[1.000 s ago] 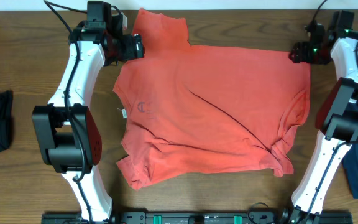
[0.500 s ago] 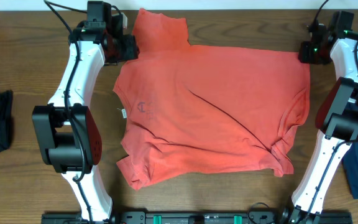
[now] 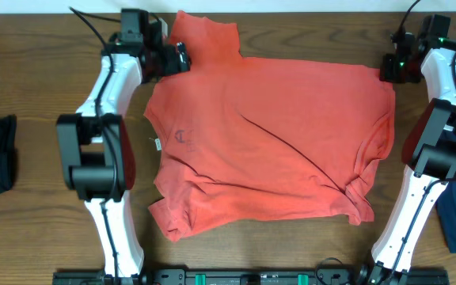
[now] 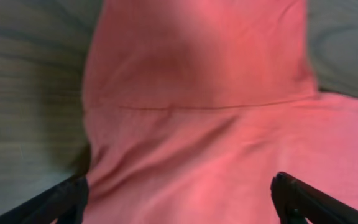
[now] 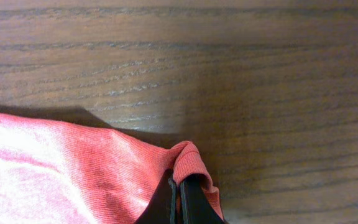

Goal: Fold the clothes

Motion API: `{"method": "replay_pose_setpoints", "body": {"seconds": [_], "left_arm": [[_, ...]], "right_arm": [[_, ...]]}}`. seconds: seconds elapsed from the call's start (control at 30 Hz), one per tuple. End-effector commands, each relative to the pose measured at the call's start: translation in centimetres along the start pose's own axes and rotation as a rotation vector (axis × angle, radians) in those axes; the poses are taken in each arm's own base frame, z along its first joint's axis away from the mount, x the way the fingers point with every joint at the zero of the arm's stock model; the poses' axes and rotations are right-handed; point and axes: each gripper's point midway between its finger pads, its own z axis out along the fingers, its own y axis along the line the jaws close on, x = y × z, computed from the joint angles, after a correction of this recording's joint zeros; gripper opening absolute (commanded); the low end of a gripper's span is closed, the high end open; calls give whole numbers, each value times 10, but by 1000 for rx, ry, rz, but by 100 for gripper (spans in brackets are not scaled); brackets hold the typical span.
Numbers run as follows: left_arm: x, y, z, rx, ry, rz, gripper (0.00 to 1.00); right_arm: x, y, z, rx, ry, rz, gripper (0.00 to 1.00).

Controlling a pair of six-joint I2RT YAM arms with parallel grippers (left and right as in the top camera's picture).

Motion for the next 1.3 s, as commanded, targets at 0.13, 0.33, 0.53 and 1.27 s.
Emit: {"method": "replay_pose_setpoints", "body": {"seconds": [0.13, 0.33, 0.53, 1.27], "left_arm": [[3, 20, 22, 28, 15, -73, 99], [-17, 44, 14, 34, -53, -139, 98], [-34, 51, 11, 56, -116, -172, 98], [-4, 11, 61, 159, -32, -169, 79]], "right_arm": [[49, 2, 38, -15, 166, 42, 1], [50, 2, 38, -16, 170, 42, 1], [52, 2, 38, -17, 177, 39, 1], [55, 0, 37, -18, 186, 44, 1]]}}
